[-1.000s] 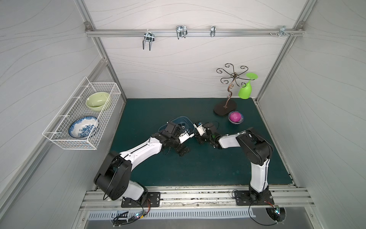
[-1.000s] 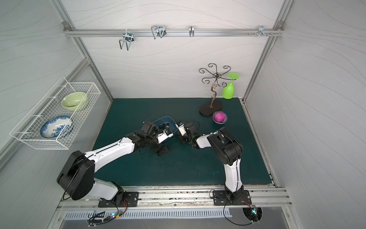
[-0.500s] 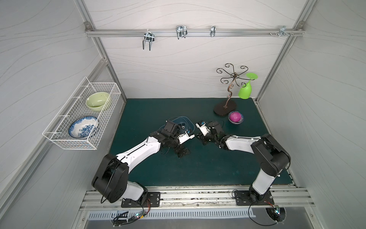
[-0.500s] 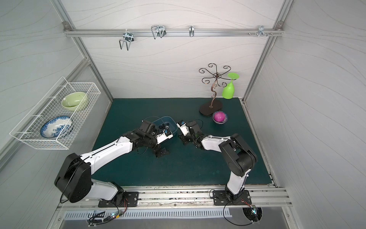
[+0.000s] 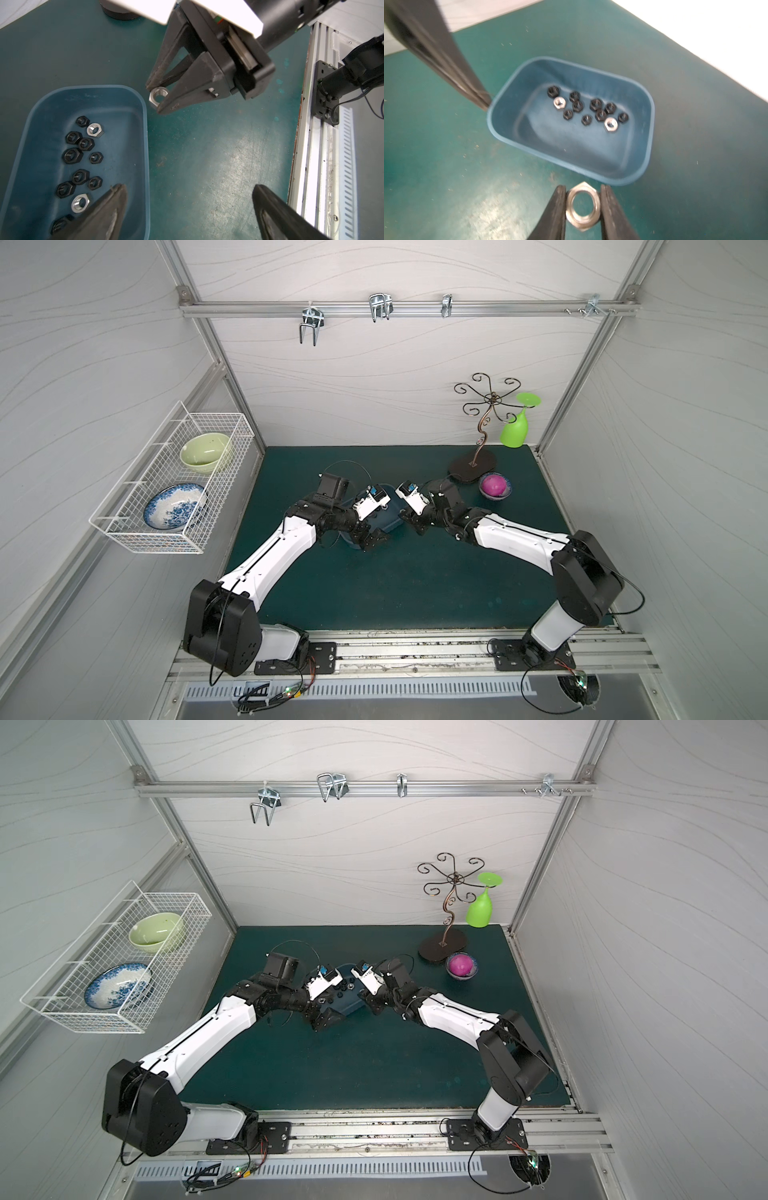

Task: Put the nuts on the desktop into the storage box
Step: Place the nut in the storage box.

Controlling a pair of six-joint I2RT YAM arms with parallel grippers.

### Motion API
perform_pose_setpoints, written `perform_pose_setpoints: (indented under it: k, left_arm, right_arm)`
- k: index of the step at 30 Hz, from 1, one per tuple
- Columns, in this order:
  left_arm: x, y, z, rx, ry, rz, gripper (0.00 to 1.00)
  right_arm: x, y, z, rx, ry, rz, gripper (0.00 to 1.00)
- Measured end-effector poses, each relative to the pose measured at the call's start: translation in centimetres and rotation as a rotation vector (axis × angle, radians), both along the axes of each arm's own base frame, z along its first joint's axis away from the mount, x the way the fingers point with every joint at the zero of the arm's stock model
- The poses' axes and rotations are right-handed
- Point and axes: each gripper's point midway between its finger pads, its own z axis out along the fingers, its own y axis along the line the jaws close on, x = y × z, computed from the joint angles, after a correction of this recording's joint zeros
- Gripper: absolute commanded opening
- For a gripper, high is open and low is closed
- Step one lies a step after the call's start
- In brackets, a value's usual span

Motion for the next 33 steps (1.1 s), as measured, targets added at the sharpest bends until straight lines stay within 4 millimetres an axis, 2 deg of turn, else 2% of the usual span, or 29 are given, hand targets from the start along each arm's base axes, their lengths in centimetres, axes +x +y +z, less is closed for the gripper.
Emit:
perform_pose_setpoints:
  k: [7, 17, 25, 33]
  left_arm:
    - [0.5, 1.4, 1.9, -0.041, -0.013, 0.035, 0.99]
    - [2.0, 3.9, 2.9, -0.068, -0.037, 0.119, 0.99]
    - [2.5, 4.4, 2.3, -0.062, -0.051, 0.127, 0.99]
    - [4.2, 4.4, -0.6, -0.021, -0.036, 0.106, 0.98]
  right_arm:
    - [0.4, 1.9, 2.0, 0.009, -0.034, 0.033, 0.24]
    - [1.2, 3.6, 1.2, -0.011, -0.014, 0.055, 0.24]
    - [3.2, 4.8, 0.1, -0.044, 0.001, 0.028, 0.23]
    - [5.7, 5.5, -3.5, -0.112, 0.056, -0.046, 0.23]
